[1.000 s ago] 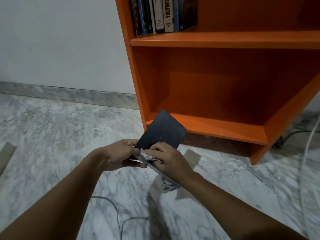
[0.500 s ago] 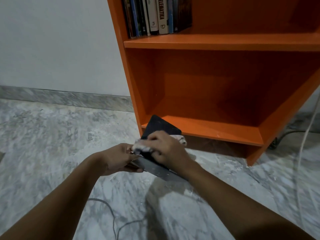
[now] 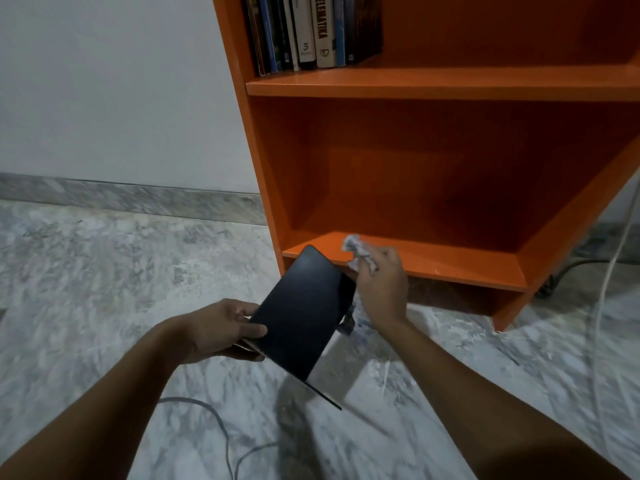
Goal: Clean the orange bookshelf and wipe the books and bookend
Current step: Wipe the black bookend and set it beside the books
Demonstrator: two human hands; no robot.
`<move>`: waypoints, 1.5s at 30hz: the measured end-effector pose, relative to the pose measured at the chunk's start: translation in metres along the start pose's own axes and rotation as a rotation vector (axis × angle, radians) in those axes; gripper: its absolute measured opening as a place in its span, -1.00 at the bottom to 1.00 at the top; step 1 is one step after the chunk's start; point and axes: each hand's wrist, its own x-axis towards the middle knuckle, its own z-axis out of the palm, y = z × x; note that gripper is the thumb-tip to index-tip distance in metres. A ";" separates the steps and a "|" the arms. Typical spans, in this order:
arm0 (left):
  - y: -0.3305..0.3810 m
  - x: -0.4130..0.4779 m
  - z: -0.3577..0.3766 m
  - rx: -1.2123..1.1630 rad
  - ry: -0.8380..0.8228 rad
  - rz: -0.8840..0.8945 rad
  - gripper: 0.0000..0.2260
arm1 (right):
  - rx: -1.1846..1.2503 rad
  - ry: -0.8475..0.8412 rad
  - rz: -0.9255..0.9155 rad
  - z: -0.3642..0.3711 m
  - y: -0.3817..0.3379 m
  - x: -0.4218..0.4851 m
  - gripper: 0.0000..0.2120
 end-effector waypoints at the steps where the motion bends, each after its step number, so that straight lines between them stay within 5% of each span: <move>1: 0.001 0.001 -0.001 -0.020 0.023 0.009 -0.77 | 0.017 -0.034 -0.168 0.002 -0.007 -0.009 -0.68; 5: 0.008 0.011 0.008 -0.080 0.124 0.092 -0.82 | 0.039 -0.228 -0.747 0.022 -0.036 -0.037 -0.69; 9: 0.014 0.012 0.016 -0.082 0.108 0.146 -0.83 | -0.031 -0.268 -0.902 0.030 -0.037 -0.043 -0.54; 11: 0.014 0.009 0.011 -0.122 0.086 0.143 -0.82 | -0.094 -0.217 -0.746 0.028 -0.019 -0.034 -0.55; 14: 0.011 0.003 0.002 -0.146 0.071 0.148 -0.76 | -0.123 -0.082 -0.126 0.017 0.006 -0.008 -0.70; 16: 0.009 0.003 -0.003 -0.165 0.097 0.200 -0.74 | -0.067 -0.029 0.076 0.009 0.020 -0.001 -0.72; 20: 0.016 0.009 -0.004 -0.117 0.227 0.281 -0.73 | 0.096 -0.109 -0.331 0.001 0.004 -0.022 -0.62; 24: 0.017 0.015 0.001 -0.133 0.255 0.324 -0.75 | -0.048 -0.294 -0.802 0.009 -0.011 -0.035 -0.50; 27: 0.014 0.013 0.002 -0.121 0.256 0.335 -0.75 | -0.223 -0.384 -0.954 0.010 0.008 -0.039 -0.58; 30: 0.010 0.007 -0.006 -0.150 0.301 0.353 -0.74 | -0.333 -0.456 -0.824 0.004 0.035 -0.044 -0.64; 32: 0.009 0.006 -0.012 -0.196 0.352 0.380 -0.75 | -0.343 -0.487 -0.543 0.000 0.038 -0.044 -0.64; 36: 0.014 0.010 -0.008 -0.133 0.475 0.455 -0.77 | 0.002 -0.435 -0.083 0.004 0.007 -0.036 -0.80; 41: 0.015 0.017 0.014 -0.076 0.545 0.532 -0.79 | 0.076 -0.626 0.039 0.024 -0.044 -0.038 -0.58; 45: 0.013 0.019 0.013 -0.016 0.588 0.530 -0.81 | 0.189 -0.648 0.036 0.030 -0.066 -0.054 -0.65</move>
